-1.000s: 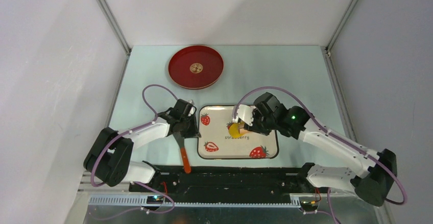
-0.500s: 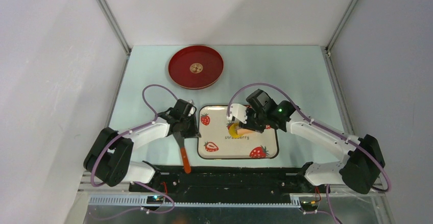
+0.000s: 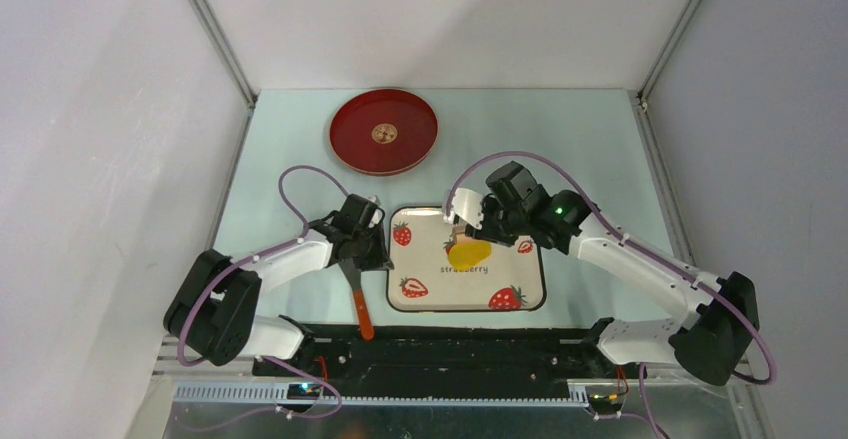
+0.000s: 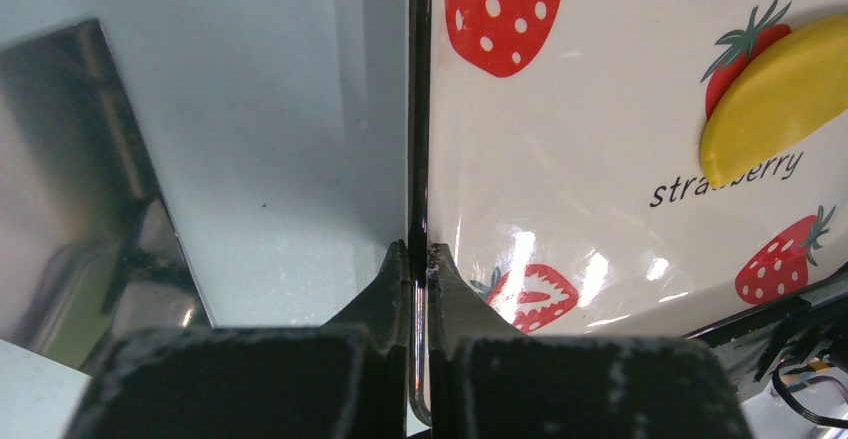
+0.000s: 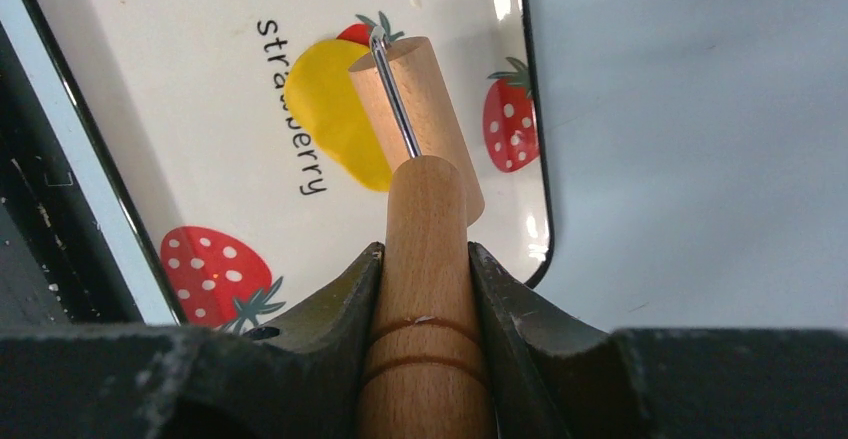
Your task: Roll out the dumpling wrappers from the dough
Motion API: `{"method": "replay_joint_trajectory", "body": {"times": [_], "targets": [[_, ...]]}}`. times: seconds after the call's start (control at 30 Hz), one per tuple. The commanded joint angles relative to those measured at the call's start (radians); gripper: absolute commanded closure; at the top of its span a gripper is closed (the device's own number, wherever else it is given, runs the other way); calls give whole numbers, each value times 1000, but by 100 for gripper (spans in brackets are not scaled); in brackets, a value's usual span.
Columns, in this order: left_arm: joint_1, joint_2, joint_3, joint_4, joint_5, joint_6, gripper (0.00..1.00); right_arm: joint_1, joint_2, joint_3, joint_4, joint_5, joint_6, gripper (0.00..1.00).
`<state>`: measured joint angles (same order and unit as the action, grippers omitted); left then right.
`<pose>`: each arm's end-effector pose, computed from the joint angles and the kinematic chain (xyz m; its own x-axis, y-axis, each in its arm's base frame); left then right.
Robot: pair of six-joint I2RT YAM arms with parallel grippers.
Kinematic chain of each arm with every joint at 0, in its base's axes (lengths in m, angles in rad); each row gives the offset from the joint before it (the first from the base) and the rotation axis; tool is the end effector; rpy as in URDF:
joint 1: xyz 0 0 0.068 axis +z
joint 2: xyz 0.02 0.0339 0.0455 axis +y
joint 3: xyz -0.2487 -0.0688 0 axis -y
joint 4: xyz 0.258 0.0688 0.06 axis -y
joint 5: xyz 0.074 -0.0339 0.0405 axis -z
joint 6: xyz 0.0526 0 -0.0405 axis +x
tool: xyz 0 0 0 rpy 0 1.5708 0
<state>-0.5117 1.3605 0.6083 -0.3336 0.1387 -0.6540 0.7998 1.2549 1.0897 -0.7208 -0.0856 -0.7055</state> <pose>0.2199 -0.1318 0.1127 -0.9414 -0.1623 -0.2956 -0.0398 0.9238 -0.3807 0.1968 0.2090 0.2687 0.0769 -0.8480 -0.5245 -0.9227 0.1388 -0.3597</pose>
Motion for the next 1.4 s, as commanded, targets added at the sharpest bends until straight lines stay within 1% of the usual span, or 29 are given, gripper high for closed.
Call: {"method": "replay_joint_trajectory", "body": {"times": [0.0, 0.47, 0.7, 0.83, 0.97, 1.37], "targets": [[21, 39, -39, -102, -133, 63, 100, -4, 17, 52, 22, 20, -29, 100], [21, 37, -40, -101, -132, 64, 100, 32, 172, 5, -22, 31, -40, 100], [21, 37, -41, -102, -133, 65, 100, 25, 127, -91, -29, -62, 10, 100], [21, 38, -39, -101, -133, 65, 100, 44, 124, -134, -69, -40, 34, 100], [21, 36, -40, -101, -133, 63, 100, 106, 149, -152, -114, 5, 60, 100], [21, 33, -42, -102, -135, 61, 100, 153, 131, -188, -179, -24, 137, 100]]}}
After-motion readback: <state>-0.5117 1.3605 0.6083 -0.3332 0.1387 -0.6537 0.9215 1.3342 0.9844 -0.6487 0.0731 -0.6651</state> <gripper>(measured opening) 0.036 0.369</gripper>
